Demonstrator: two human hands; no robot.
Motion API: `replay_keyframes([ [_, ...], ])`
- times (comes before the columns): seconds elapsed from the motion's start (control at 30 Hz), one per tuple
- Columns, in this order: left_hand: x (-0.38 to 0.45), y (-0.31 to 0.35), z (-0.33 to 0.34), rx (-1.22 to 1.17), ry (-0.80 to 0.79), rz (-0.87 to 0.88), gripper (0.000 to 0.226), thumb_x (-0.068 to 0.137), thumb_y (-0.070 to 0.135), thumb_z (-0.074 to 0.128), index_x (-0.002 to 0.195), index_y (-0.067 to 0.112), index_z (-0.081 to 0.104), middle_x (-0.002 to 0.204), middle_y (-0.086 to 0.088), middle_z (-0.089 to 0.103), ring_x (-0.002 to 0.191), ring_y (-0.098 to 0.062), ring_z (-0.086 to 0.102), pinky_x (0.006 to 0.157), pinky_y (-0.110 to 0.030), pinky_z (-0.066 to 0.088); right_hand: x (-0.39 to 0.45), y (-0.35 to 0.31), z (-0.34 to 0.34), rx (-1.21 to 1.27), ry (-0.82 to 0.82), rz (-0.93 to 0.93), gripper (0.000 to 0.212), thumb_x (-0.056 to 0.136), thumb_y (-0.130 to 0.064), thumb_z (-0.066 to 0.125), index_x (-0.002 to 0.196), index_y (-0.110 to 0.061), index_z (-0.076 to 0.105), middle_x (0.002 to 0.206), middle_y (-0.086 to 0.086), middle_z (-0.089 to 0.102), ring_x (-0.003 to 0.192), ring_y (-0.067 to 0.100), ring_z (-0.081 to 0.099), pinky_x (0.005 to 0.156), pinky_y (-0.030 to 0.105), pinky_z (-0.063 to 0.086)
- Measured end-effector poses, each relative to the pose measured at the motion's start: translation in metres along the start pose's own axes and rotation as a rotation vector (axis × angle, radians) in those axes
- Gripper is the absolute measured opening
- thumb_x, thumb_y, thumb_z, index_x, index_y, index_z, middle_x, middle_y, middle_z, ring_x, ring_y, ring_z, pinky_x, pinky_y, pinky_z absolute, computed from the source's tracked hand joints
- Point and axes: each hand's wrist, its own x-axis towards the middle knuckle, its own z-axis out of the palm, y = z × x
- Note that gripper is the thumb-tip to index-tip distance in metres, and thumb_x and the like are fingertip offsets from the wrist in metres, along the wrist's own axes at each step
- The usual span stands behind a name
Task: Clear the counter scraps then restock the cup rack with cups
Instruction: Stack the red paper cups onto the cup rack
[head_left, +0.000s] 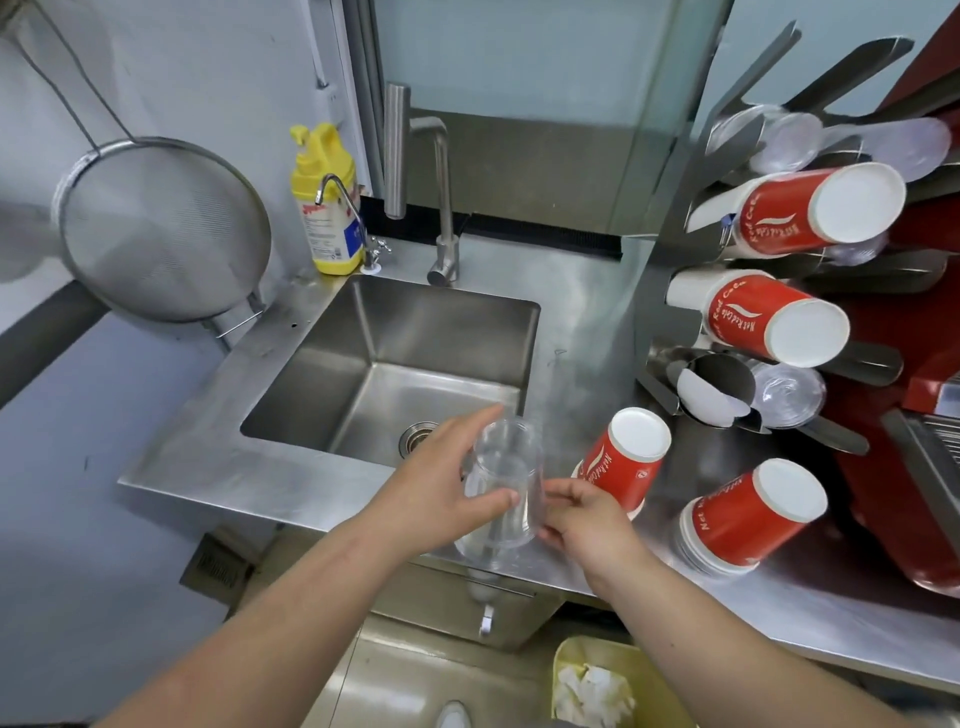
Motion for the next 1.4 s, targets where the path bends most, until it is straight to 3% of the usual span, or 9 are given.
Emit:
replay_keyframes([
  [0.2,0.002,-0.011,0.015,0.001,-0.025,0.001,0.086,0.078,0.037,0.076,0.149,0.036,0.028,0.143,0.015,0.037,0.124,0.007,0.038,0.103,-0.019,0.039,0.007,0.01,0.003,0.009,0.033,0.036,0.014,0.094,-0.004,0.055,0.097,-0.011,0.066,0.085,0.008,0.072,0.078,0.018,0.068,0.079,0.034,0.057],
  [0.3,0.002,-0.016,0.022,0.006,-0.044,-0.002,0.087,0.078,0.034,0.076,0.149,0.037,0.027,0.144,0.014,0.037,0.125,0.01,0.033,0.102,-0.015,0.035,0.007,0.014,0.007,-0.028,0.041,0.043,0.007,0.089,-0.014,0.063,0.096,-0.013,0.066,0.09,0.012,0.073,0.087,0.027,0.071,0.088,0.042,0.058],
  [0.43,0.002,-0.023,0.029,-0.003,-0.057,-0.017,0.087,0.077,0.032,0.076,0.148,0.041,0.027,0.145,0.015,0.037,0.123,0.016,0.033,0.101,-0.009,0.034,0.018,0.028,0.007,-0.158,0.045,0.003,0.048,0.064,-0.037,0.059,0.108,-0.018,0.066,0.099,0.006,0.075,0.094,0.025,0.071,0.092,0.048,0.055],
  [0.5,0.002,-0.026,0.031,-0.001,-0.066,-0.026,0.086,0.078,0.032,0.076,0.147,0.042,0.026,0.144,0.016,0.037,0.12,0.019,0.033,0.095,-0.001,0.031,0.023,0.034,0.007,-0.225,0.044,-0.023,0.052,0.06,-0.042,0.054,0.108,-0.023,0.066,0.102,0.0,0.073,0.098,0.02,0.069,0.094,0.046,0.054],
  [0.77,0.002,-0.032,0.035,-0.02,-0.065,-0.045,0.084,0.079,0.032,0.073,0.149,0.04,0.027,0.143,0.014,0.039,0.117,0.024,0.031,0.094,-0.002,0.032,0.015,0.022,0.012,-0.362,0.027,-0.065,0.022,0.085,-0.024,0.058,0.105,-0.022,0.068,0.099,-0.003,0.074,0.094,0.016,0.068,0.093,0.04,0.053],
  [0.87,0.002,-0.033,0.035,-0.038,-0.063,-0.05,0.084,0.079,0.032,0.073,0.147,0.043,0.026,0.142,0.014,0.039,0.114,0.025,0.033,0.098,-0.011,0.035,0.014,0.021,0.011,-0.393,0.026,-0.077,0.021,0.088,-0.022,0.057,0.106,-0.021,0.067,0.101,-0.002,0.073,0.096,0.017,0.067,0.094,0.039,0.053],
  [1.0,0.0,-0.034,0.037,-0.056,-0.059,-0.049,0.083,0.079,0.031,0.074,0.145,0.047,0.027,0.14,0.015,0.038,0.116,0.019,0.036,0.093,-0.005,0.034,0.015,0.02,0.01,-0.47,0.03,-0.102,0.023,0.088,-0.019,0.056,0.109,-0.021,0.066,0.104,-0.001,0.071,0.097,0.018,0.066,0.093,0.036,0.052],
  [1.17,0.0,-0.034,0.037,-0.078,-0.056,-0.045,0.081,0.079,0.034,0.073,0.143,0.05,0.027,0.139,0.016,0.037,0.116,0.019,0.037,0.09,-0.003,0.033,0.015,0.023,0.01,-0.694,0.026,-0.269,0.017,0.09,-0.023,0.054,0.104,-0.017,0.063,0.099,0.007,0.068,0.088,0.022,0.065,0.075,0.029,0.049],
  [1.4,0.001,-0.031,0.031,0.055,-0.074,0.007,0.081,0.082,0.038,0.069,0.149,0.037,0.023,0.144,0.012,0.035,0.125,0.003,0.035,0.093,-0.005,0.026,0.016,0.018,0.007,-0.803,-0.018,-0.355,0.017,0.088,-0.022,0.055,0.102,-0.014,0.061,0.092,0.004,0.06,0.079,0.019,0.054,0.069,0.022,0.036],
])
